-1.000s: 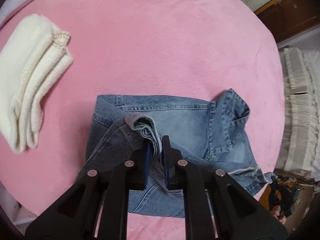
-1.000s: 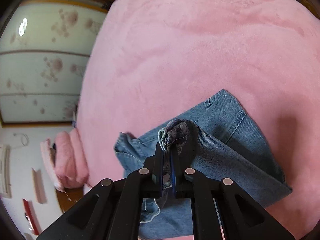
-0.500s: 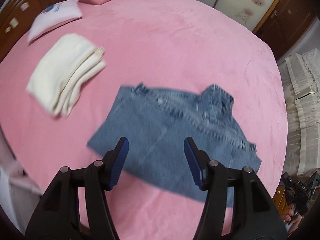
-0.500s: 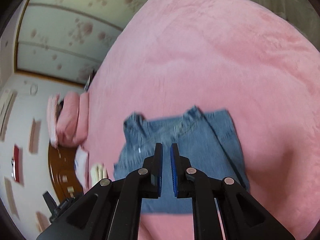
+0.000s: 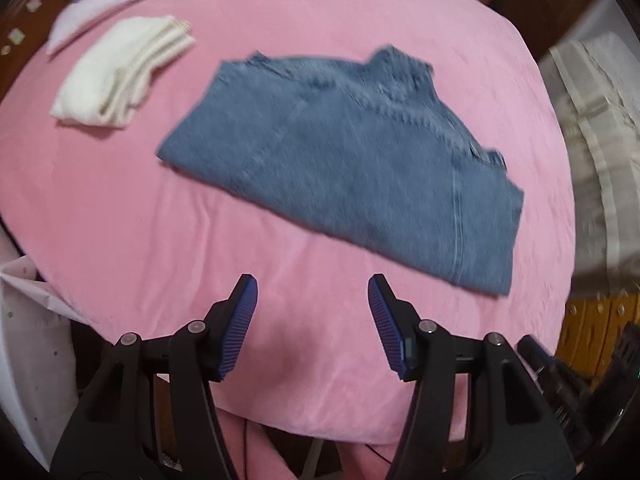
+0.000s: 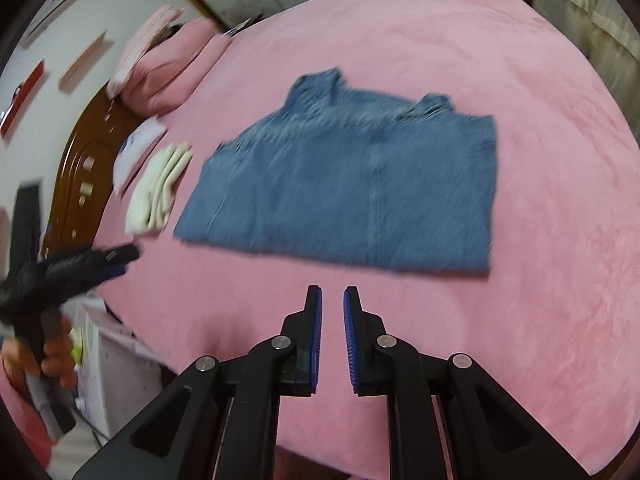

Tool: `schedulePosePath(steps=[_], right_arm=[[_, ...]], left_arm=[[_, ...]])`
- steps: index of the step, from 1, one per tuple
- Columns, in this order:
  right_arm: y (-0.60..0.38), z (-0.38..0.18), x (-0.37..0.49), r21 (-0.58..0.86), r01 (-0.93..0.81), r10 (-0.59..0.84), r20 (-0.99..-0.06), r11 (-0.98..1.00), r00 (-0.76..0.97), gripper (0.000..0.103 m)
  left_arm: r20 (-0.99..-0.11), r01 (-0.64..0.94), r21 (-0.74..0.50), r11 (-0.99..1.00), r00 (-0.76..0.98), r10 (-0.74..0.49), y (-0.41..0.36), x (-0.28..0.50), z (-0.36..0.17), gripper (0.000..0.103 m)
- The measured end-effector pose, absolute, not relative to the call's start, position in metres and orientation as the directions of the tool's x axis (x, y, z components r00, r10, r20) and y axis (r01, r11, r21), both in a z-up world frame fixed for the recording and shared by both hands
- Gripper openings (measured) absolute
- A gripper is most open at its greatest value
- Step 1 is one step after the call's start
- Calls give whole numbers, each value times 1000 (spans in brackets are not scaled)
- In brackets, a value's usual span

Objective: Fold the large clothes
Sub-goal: 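Open both tools and raise them above the folded jacket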

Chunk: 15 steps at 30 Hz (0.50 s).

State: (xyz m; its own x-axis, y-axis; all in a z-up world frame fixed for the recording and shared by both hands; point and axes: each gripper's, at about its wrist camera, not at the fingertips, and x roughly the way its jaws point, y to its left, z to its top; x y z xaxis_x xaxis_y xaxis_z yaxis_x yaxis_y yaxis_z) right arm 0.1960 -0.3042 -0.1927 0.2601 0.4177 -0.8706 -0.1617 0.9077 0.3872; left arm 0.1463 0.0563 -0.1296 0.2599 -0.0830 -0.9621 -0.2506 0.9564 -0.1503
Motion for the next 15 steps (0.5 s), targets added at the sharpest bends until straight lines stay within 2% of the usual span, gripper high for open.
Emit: schedulePosePath(steps=[2,6,9,13,15], right_arm=[[-286,-199,172,400,-169,432,-865,901,254,21],[-249,-203,134,381,-109,396,-869,918,298,21],[-218,-219,115,412,7,381,-848,911,369,21],[-182,-244,111,432,123,348,-839,894,418,22],[-164,-263,117,437,146,335,-829,887,448,22]], left_arm=[[-963,-204,-176,963,238,-125,58,146,-140,55],[-965,-71,-161,984,220,-142,66,157,-156,55],[-967,44,-128,991,216,-135,72,159,-171,55],[-953,119,-154,981,245,-179,87,160,-192,54],[-942,145,-168,975,267,-203,92,167,-203,50]])
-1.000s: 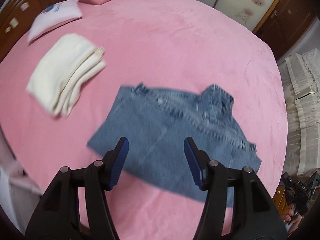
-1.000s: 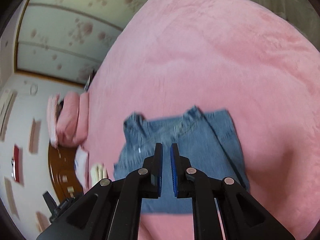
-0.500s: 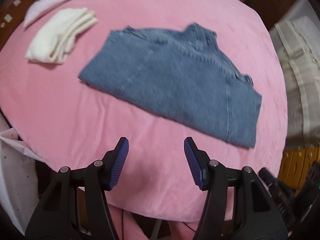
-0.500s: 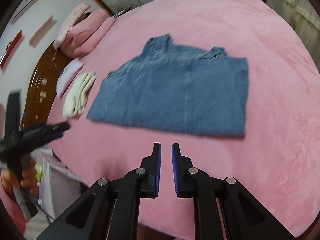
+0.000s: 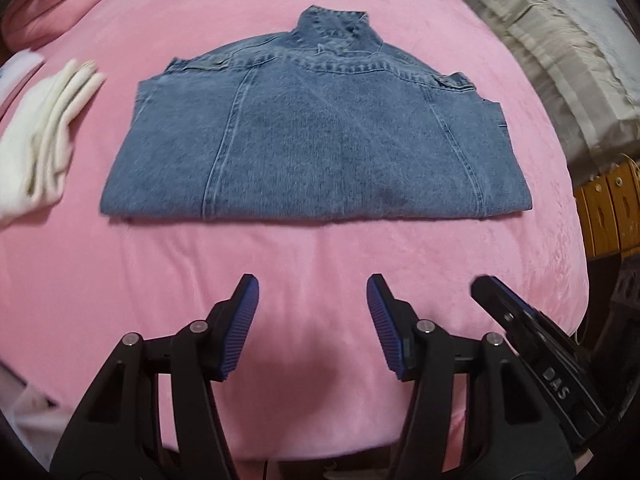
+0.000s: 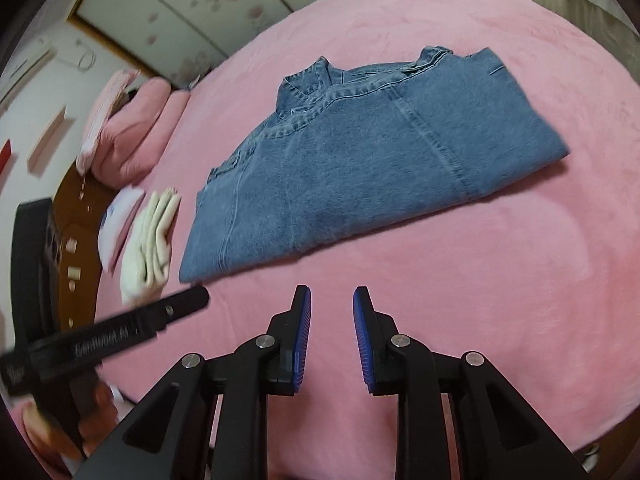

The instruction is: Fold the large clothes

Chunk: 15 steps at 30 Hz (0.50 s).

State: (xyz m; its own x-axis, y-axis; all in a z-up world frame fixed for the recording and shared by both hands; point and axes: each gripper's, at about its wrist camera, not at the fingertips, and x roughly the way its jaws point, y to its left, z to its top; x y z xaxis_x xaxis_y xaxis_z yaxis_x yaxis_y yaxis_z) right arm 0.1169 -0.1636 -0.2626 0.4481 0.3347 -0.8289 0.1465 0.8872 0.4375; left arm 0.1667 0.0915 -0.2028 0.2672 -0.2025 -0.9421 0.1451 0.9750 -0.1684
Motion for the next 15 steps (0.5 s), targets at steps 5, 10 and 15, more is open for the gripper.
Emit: schedulePosePath(steps=[5,10,15], right_arm=[[-139,-309,149,467,229,321,-820,854,474,22],[-122,-357,210,523,188,422,-814,831,399,21],[-116,-377,248,487,150,411,-838,861,359,21]], left_arm=[[-929,133,-223,966,270,-252,96,196,-240,22],[-928,67,-298,952,213,-305,95,230,-281,20],[-928,31,-315,948,199,-315,94,258,-299,20]])
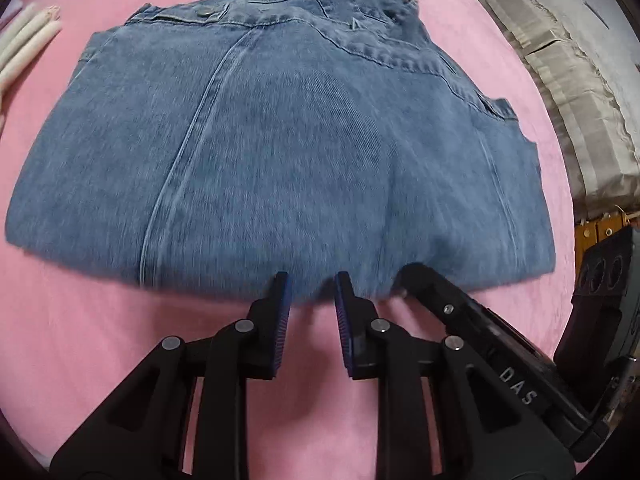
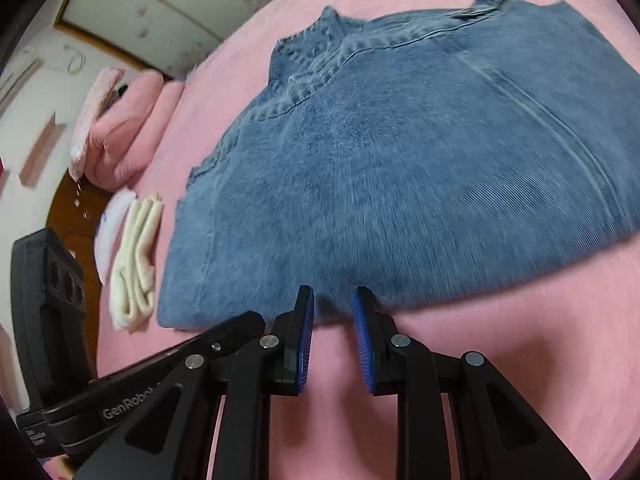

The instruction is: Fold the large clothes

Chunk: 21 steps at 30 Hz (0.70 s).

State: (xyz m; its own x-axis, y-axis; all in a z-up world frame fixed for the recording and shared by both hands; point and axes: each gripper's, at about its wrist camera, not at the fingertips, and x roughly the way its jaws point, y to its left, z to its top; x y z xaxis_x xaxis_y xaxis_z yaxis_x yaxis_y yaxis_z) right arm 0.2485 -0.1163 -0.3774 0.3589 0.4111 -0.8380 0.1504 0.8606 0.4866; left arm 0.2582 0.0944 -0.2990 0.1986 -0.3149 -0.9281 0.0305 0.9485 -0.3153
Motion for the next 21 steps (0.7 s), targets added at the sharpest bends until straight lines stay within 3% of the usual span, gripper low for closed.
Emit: schedulePosePath(steps=[4,10,12,13,15,19,21], right_arm=[[-117,-393,280,474,115,427,-856,873,291,21],[-123,-396,308,474,86,422,-842,876,336,21],[-121,-404,320,449,85,402,-858,890,321,18],[-120,-407,325,433,76,389,-864,898,321,13],[-123,-408,332,392,53,354,-874,919,333,0],[-164,-408,338,363,72,314,-876,929,367,0],[-198,-404,336,331,113,260,-875,937,407,0]], left_arm=[[-920,54,-306,950,239,-310,91,289,-298,20],[-942,75,-237,969,225,-248,78,329,-317,20],[-942,84,-208,975,251,-223,79,333,-320,14],[-941,64,-191,980,273,-201,83,333,-320,2],[-928,2,-242,970,291,-232,100,335,-323,1],[-890,-61,-376,925,300,-343,139,339,-326,1],[-942,-132,-131,983,326,-81,159,340,-322,1]])
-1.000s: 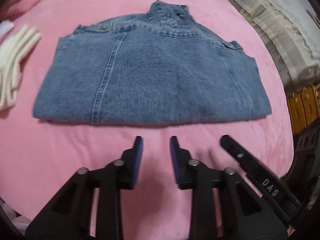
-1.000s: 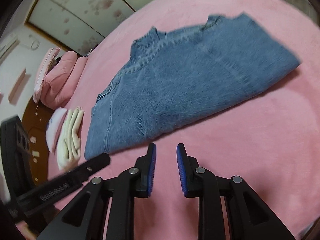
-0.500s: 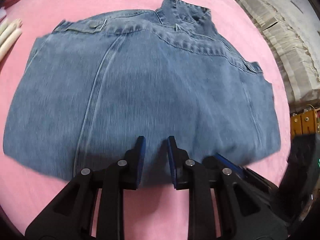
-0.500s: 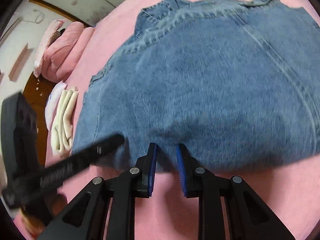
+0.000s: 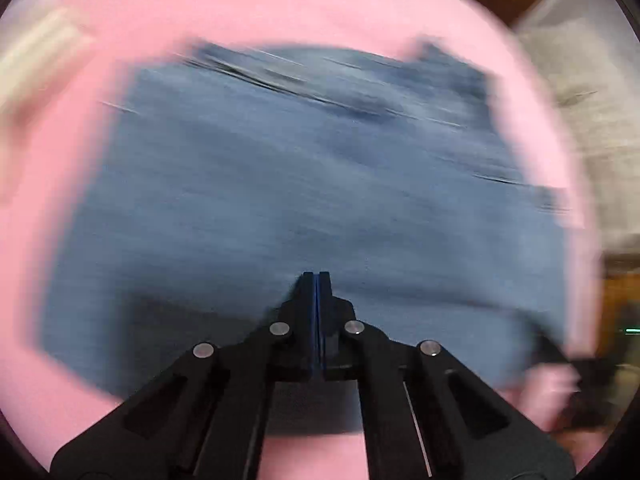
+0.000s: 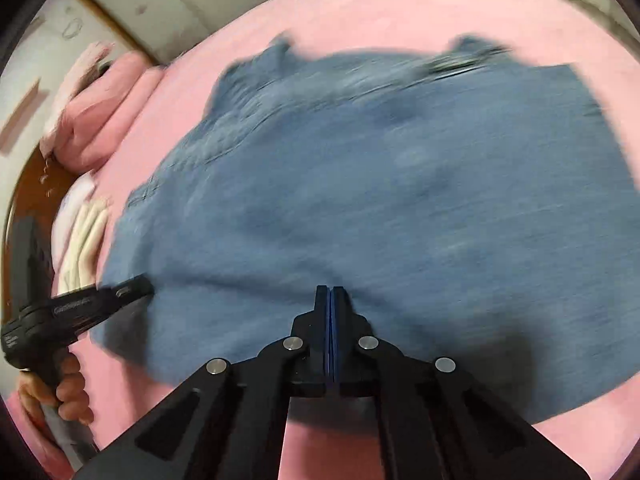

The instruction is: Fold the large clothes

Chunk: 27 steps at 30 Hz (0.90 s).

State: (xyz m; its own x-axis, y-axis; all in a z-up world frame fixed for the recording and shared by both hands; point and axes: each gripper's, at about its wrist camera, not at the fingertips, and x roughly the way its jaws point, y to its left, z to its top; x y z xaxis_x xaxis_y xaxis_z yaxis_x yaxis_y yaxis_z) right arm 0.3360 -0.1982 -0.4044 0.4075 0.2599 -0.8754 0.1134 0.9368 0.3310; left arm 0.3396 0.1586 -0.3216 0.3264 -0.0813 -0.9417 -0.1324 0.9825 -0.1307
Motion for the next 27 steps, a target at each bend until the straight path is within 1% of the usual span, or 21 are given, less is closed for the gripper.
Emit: schedulePosePath(steps=[1,2,3,4,5,6,8,10,11,12,13,14,15,16,17,18,19,21,24,26,27], right_arm=[[-222,-403,335,276,152,191,-887,949,420,0],[-239,-403,334,250,173,156,-890,953,428,0],[-257,-402,333,267,190,160,-881,945,445,0],[-276,-403,332,169,260,45,-904,951,425,0],[-296,-405,329,85,317,-55,-911,944,408,0],[-314,-406,327,63,357,-94,-910,932,404,0],[-339,-405,323,110,398,-73,-906,911,418,0],[-335,-400,327,22,388,-145,-907,922,395,0],[-328,-397,329,-45,382,-199,-905,923,375,0],[-322,-393,328,-66,381,-219,-901,922,374,0],[-313,-386,325,-35,371,-192,-898,928,397,0],[-301,-381,321,31,351,-129,-897,936,423,0],[-286,-378,318,74,330,-83,-896,941,437,0],[-267,-379,314,97,298,-45,-898,950,437,0],[-249,-382,312,112,267,-13,-904,957,427,0],[-231,-388,309,147,225,41,-909,963,415,0],[-212,-394,306,192,179,105,-908,965,405,0],[-171,-405,306,283,102,219,-886,954,409,0],[-132,-421,324,388,60,330,-847,920,416,0],[-119,-431,341,436,58,371,-822,898,432,0],[-117,-439,352,442,72,371,-821,894,434,0]], left_arm=[[-945,-167,-76,983,326,-18,174,340,-324,1],[-945,-195,-80,978,326,-12,189,340,-327,1],[-944,-225,-126,966,328,-47,213,339,-332,1],[-946,-243,-109,964,322,-25,227,340,-335,1],[-951,-259,-44,965,307,39,241,342,-337,1],[-954,-264,-18,964,293,62,251,343,-339,1],[-959,-267,-16,964,278,61,260,347,-339,1],[-956,-253,69,965,261,137,257,349,-332,2],[-949,-244,73,967,281,142,254,346,-325,1],[-940,-230,41,972,322,116,248,341,-314,1],[-933,-216,18,976,346,94,242,335,-305,1],[-928,-197,-4,980,367,70,233,328,-297,1],[-926,-151,-50,987,377,11,216,321,-290,1],[-930,-112,-94,989,365,-47,205,313,-288,1],[-935,-52,-175,983,320,-149,188,307,-292,1],[-937,-12,-227,974,276,-215,174,300,-297,1],[-936,19,-249,968,251,-245,160,296,-302,1],[-932,101,-283,954,206,-298,127,294,-313,1],[-927,196,-309,931,155,-340,80,304,-331,2],[-941,197,-274,941,146,-305,70,324,-344,2],[-944,183,-282,942,124,-307,69,333,-352,1]])
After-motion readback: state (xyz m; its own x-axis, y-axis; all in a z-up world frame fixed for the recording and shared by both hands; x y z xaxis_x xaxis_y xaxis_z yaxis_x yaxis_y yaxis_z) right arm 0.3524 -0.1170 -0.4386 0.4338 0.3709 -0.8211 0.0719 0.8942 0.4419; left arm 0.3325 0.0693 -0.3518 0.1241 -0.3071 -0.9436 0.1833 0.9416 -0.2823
